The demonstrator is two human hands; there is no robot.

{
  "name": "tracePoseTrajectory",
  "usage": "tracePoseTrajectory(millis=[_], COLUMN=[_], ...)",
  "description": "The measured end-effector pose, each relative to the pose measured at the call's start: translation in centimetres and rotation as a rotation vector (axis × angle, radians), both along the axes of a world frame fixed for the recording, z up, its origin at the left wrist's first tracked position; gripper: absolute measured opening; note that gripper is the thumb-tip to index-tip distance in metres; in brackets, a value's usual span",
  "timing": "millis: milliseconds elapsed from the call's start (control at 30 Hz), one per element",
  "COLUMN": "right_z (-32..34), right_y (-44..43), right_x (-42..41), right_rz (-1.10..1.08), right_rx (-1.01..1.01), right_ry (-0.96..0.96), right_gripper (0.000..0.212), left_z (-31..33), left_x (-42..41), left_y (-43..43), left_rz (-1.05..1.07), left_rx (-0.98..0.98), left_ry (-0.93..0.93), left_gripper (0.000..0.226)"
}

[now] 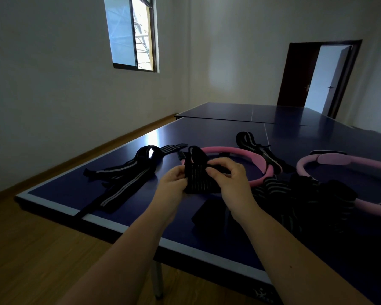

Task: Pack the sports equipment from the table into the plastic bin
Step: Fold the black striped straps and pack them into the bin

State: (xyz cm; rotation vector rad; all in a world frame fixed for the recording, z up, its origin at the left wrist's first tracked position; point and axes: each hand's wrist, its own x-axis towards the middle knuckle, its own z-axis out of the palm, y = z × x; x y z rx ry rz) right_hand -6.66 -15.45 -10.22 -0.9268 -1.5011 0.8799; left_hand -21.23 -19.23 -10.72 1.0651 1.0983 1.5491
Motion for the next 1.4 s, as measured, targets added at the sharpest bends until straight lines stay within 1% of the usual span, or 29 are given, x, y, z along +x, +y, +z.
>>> tracePoseTrajectory(millis=[67,100,133,167,267,400,500,600,700,767,800,867,900,933,1000,1100,1200,1300,1367,1400], right_z=[-0.1,-0.1,-0.2,-0.4,-1.1,-2.2,-2.9,-3.3,-3.4,-3.3,-3.3,-3.3,-3.4,-3.4,-3.2,-1.9,-0.3,-0.1,-0.5,-0.7], right_y=[0.1,0.0,-0.1,-0.2,-0.3,0.4,1.0,1.6,2.2,2.6,2.9,3.5,3.7,3.8,4.2,5.6,7.9,10.7,12.6,13.4], right_x=[0.1,0.1,0.0,-0.3,-1.5,-2.8,-3.6,-3.8,-3.3,-3.1,-3.0,-3.0,-2.9,-2.9,-2.8,-2.6,-2.1,-1.8,-1.9,-2.0], right_rz=[0.050,0.068,0.067,0.061,0.072,0.047,0.008,-0.004,-0.022,-0.023,-0.024,-0.031,-0.029,-0.019,-0.002,-0.071,-0.095,-0.082,-0.063,-0.054], right_rx=[-0.120,-0.161,-0.179,-0.190,-0.206,-0.193,-0.190,-0.182,-0.106,-0.083,-0.084,-0.075,-0.068,-0.057,-0.028,0.025,0.012,-0.016,0.004,0.018], right_ry=[0.091,0.112,0.108,0.098,0.114,0.078,-0.002,-0.117,-0.299,-0.427,-0.488,-0.607,-0.657,-0.689,-0.694,-0.652,-0.665,-0.782,-0.905,-0.963], right_gripper=[0.030,0.033,0.033,0.031,0.021,0.012,0.009,0.010,0.011,0.010,0.009,0.006,0.003,0.002,0.006,0.012,0.027,0.042,0.050,0.052], left_z=[0.2,0.3,0.4,0.3,-1.0,-2.2,-2.6,-3.4,-4.3,-4.7,-4.8,-5.2,-5.5,-5.8,-5.9,-4.3,-1.9,-0.6,-0.6,-0.7], left_x=[-0.2,-0.1,0.0,0.0,-0.3,-0.8,-1.1,-1.9,-2.9,-3.3,-3.4,-3.6,-3.7,-3.7,-3.7,-3.3,-2.5,-1.9,-1.8,-1.7], left_y=[-0.3,-0.4,-0.7,-0.7,0.0,0.3,0.4,1.3,2.1,2.8,3.1,3.8,4.2,4.5,5.2,6.1,7.3,9.3,11.0,11.8], left_rz=[-0.039,-0.057,-0.059,-0.044,0.112,0.260,0.298,0.278,0.236,0.241,0.239,0.249,0.266,0.284,0.312,0.326,0.259,0.199,0.186,0.184], left_rx=[-0.016,-0.040,-0.070,-0.093,-0.079,-0.012,-0.002,-0.084,-0.165,-0.176,-0.188,-0.239,-0.261,-0.267,-0.239,-0.131,-0.097,-0.114,-0.142,-0.156], left_ry=[-0.100,-0.166,-0.208,-0.200,0.073,0.340,0.400,0.438,0.544,0.669,0.762,0.989,1.075,1.117,1.109,0.970,0.824,0.646,0.520,0.499], left_gripper=[0.025,0.025,0.025,0.025,0.022,0.011,0.008,0.011,0.016,0.019,0.023,0.035,0.041,0.044,0.043,0.030,0.024,0.017,0.017,0.019])
